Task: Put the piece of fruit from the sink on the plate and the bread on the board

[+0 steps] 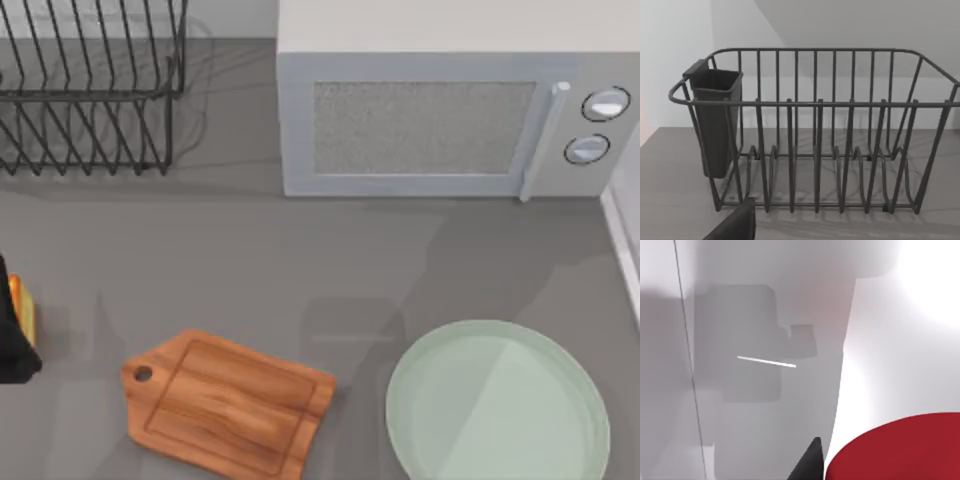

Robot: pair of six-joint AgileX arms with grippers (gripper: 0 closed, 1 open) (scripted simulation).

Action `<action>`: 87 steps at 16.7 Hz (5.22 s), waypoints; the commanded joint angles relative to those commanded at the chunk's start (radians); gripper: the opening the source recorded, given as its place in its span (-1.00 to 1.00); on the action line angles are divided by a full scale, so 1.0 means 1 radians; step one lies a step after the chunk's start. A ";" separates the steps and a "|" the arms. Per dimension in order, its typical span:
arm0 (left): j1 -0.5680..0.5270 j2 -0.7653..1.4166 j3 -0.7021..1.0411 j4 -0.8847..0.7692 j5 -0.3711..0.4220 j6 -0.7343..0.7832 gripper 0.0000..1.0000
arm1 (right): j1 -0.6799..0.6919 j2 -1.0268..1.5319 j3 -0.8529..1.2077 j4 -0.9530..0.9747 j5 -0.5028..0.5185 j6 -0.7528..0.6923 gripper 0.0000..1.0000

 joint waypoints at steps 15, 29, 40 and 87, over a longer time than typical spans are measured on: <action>0.000 0.000 0.000 0.000 0.000 0.000 1.00 | 0.494 -0.462 -0.458 -0.177 0.027 0.588 -1.00; 0.000 0.000 0.000 0.000 0.000 0.000 1.00 | 0.907 -0.642 -0.556 -0.152 0.002 0.876 -1.00; 0.000 0.000 0.000 0.000 0.000 0.000 1.00 | 0.907 -0.642 -0.556 -0.152 0.002 0.876 0.36; 0.006 0.064 0.059 -0.046 -0.002 0.063 1.00 | 0.220 -2.257 -1.793 1.040 0.002 0.179 1.00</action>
